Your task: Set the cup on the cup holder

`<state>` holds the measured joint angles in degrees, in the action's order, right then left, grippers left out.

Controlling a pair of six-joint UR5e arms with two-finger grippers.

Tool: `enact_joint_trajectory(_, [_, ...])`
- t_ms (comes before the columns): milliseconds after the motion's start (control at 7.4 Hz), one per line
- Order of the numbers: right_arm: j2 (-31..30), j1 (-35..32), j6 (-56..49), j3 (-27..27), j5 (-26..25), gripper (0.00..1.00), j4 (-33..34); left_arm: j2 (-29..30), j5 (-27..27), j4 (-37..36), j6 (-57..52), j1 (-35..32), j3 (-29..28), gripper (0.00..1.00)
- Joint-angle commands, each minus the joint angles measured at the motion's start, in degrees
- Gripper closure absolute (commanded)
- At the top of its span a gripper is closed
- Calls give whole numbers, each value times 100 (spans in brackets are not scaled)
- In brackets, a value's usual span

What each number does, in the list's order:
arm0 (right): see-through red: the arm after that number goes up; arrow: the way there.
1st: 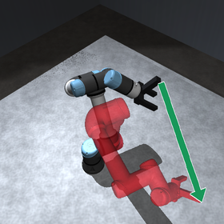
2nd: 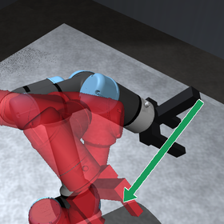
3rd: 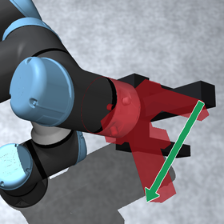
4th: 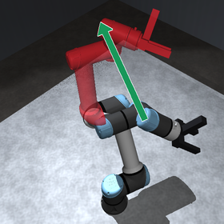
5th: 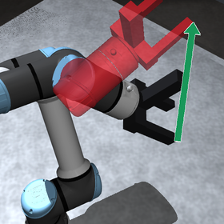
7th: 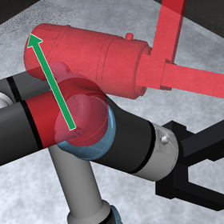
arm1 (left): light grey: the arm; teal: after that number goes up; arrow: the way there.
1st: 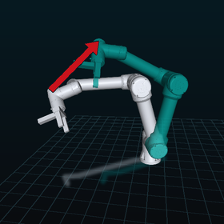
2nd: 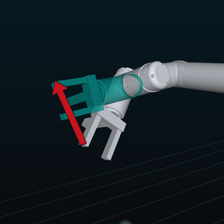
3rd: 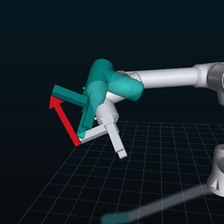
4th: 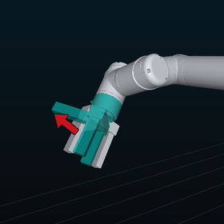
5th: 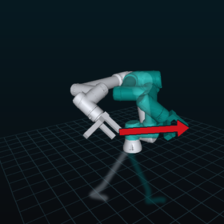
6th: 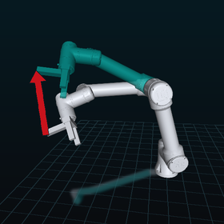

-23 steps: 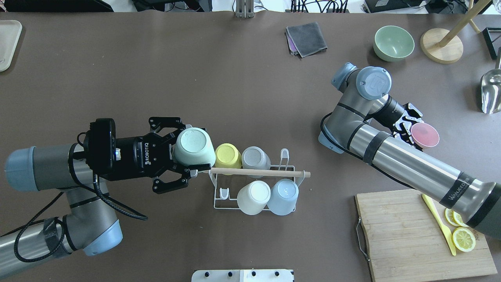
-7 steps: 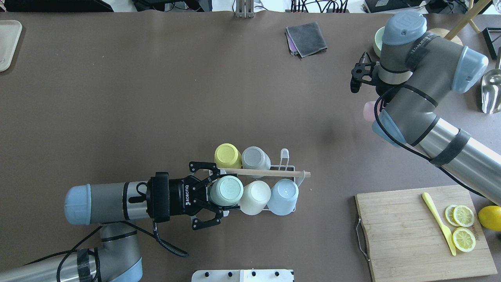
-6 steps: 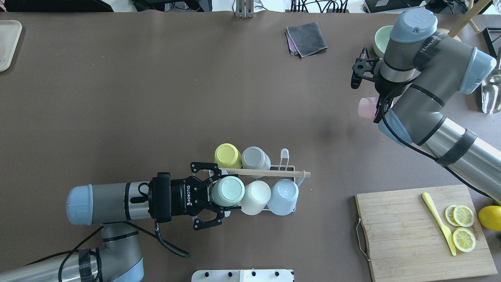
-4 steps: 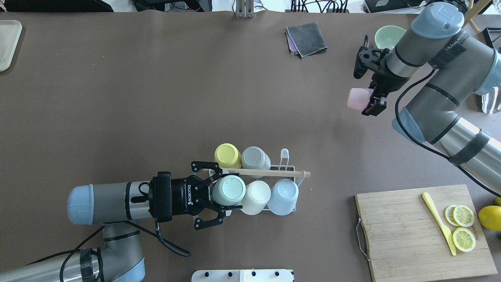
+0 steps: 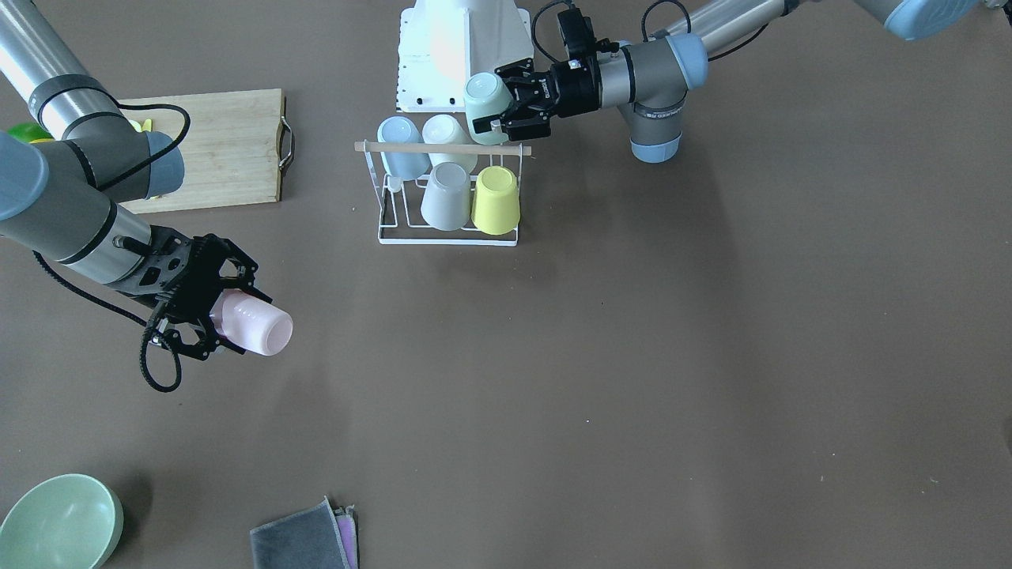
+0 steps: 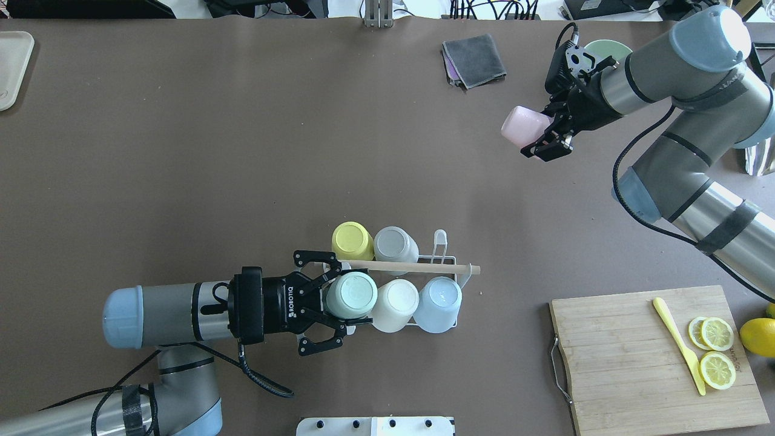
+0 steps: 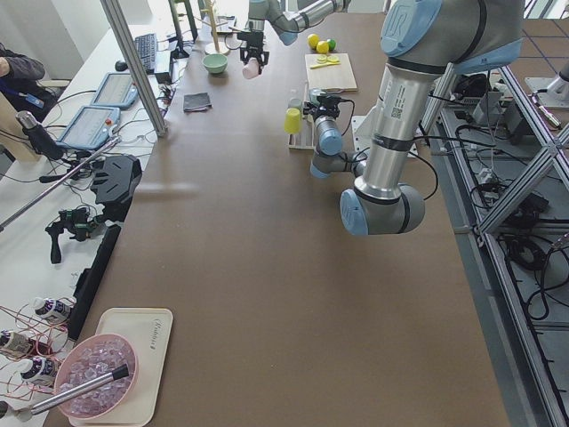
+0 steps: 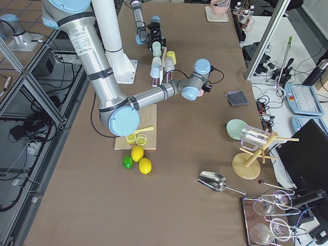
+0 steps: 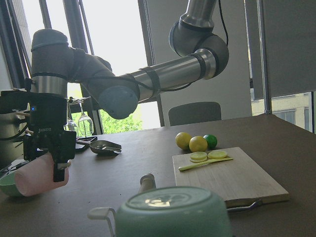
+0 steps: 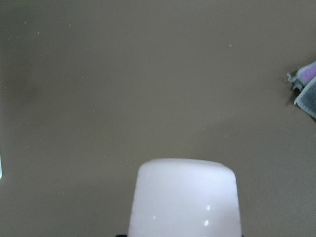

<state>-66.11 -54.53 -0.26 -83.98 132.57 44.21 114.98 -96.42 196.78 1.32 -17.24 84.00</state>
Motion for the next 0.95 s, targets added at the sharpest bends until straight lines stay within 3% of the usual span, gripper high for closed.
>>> enact_joint_trajectory(0, [-60,-14,676,712,145,55,-1925,16,0,1,0,1,-6,2])
enact_joint_trajectory(405, [-69,-32,1095,813,129,55,-3343,25,0,18,18,-8,3,1])
enact_joint_trajectory(811, [71,396,2096,874,-641,55,-4750,16,0,1,87,-34,90,1])
